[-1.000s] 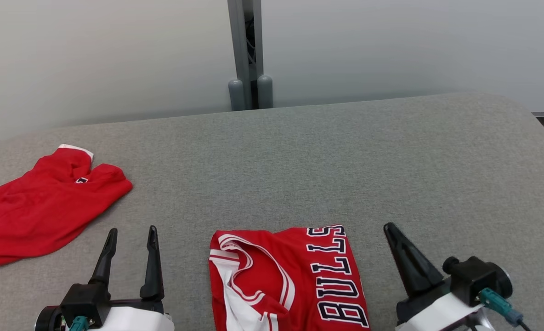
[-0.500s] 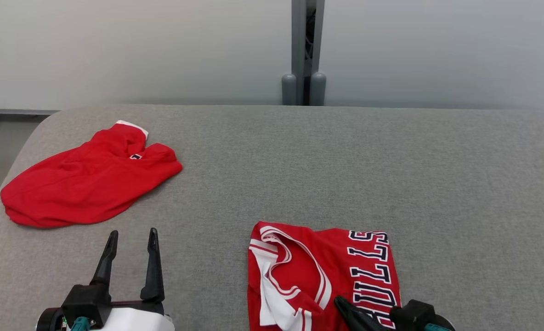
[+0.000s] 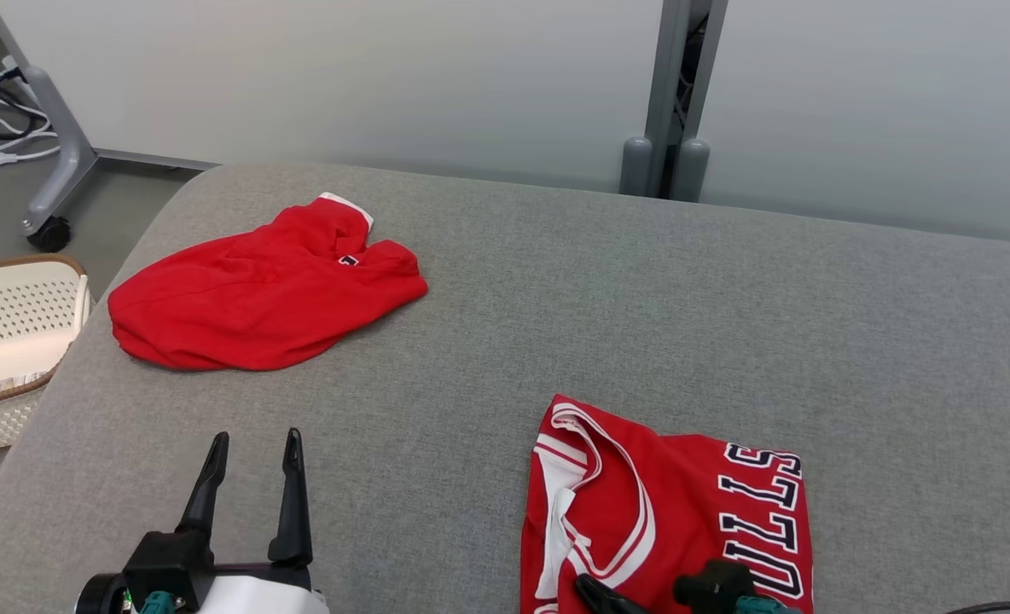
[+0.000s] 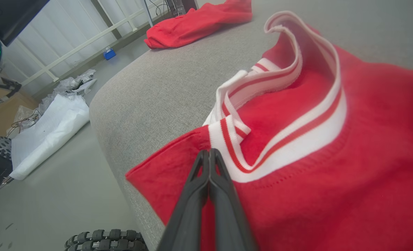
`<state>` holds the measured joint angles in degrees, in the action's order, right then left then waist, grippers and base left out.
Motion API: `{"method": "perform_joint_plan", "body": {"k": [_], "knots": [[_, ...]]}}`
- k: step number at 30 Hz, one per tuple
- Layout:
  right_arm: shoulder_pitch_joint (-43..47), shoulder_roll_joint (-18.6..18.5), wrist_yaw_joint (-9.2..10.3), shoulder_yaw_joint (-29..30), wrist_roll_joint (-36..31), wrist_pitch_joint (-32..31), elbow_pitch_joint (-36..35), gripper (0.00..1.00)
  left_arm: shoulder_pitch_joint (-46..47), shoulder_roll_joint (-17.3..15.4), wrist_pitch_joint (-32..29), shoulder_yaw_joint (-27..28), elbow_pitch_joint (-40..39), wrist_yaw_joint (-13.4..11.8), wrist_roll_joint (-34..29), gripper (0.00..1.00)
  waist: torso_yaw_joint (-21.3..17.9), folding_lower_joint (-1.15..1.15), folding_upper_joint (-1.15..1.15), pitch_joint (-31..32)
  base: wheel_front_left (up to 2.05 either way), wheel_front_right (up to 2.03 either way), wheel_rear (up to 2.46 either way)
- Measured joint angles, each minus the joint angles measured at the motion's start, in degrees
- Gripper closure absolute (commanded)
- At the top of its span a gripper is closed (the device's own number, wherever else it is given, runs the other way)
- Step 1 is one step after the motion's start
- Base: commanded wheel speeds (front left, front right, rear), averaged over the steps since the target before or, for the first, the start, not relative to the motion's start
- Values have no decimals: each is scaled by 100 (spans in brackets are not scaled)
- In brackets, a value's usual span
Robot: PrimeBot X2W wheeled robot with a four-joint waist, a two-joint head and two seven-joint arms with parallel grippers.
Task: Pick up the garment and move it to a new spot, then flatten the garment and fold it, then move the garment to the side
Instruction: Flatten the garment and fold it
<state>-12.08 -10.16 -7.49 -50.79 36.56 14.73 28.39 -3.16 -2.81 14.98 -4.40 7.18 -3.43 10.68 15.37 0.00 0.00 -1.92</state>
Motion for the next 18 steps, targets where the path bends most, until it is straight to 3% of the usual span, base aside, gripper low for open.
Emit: {"method": "perform_joint_plan", "body": {"k": [18], "knots": [[-767, 222, 0, -654, 560, 40, 357, 100, 2, 0, 0, -27, -16, -24, 0, 0, 131, 0, 0, -49, 0, 0, 0]]}}
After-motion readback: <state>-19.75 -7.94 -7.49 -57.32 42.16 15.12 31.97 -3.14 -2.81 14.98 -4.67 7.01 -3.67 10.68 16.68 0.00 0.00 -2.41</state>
